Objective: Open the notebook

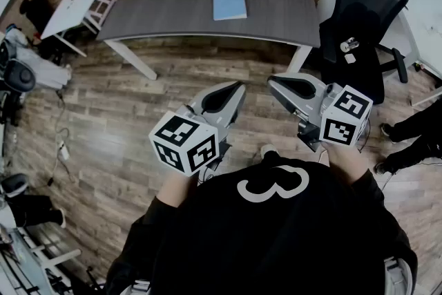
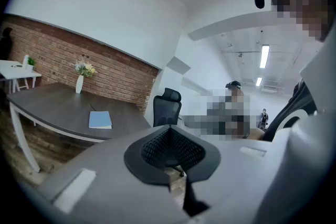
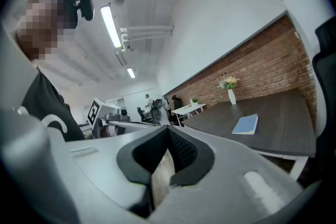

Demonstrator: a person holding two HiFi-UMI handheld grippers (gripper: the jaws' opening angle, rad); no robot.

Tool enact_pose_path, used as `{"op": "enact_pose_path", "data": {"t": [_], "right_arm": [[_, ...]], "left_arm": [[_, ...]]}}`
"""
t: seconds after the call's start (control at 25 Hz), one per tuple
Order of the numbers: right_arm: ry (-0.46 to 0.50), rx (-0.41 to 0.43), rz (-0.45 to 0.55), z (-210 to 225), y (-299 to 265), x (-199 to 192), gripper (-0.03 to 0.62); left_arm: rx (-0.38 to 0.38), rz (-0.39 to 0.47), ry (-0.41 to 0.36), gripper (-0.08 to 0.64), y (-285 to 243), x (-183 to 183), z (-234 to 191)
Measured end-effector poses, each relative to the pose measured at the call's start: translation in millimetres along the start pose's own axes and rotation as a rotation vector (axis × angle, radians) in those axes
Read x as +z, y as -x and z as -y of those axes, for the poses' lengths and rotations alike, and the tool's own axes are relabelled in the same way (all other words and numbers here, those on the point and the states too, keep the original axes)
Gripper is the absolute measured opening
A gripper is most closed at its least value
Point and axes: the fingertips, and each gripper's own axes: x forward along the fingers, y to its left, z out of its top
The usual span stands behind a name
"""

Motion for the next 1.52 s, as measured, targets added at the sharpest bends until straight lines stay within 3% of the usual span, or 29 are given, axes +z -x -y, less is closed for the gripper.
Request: {"op": "enact_pose_path", "data": {"t": [0.24,0.6,0.76,1.2,1.52], "right_arm": [[0.080,-0.048,-0.020,1,-5,1,0.002],[0.048,-0.084,-0.031,41,-11,-2,0.002],[0.031,-0.058,-0.032,61,-21,1,0.002],[-0.080,-0.011,-0.042,180,-64,12,0.002],[-0.119,-0.025,-0.082,261,-87,27,0.002]], "left_arm": [[0.016,-0.003,-0.001,0.015,8,2,-8],[0.052,-0.022,0.029,0.015,-9,-8,-31],[0.064,-0.044,0.041,0.015,-27,-7,-47],[0.089,-0.154,0.079,0.015,-123,-2,-123],[0.097,-0.177,0.113,0.015,-189,14,-179]]}}
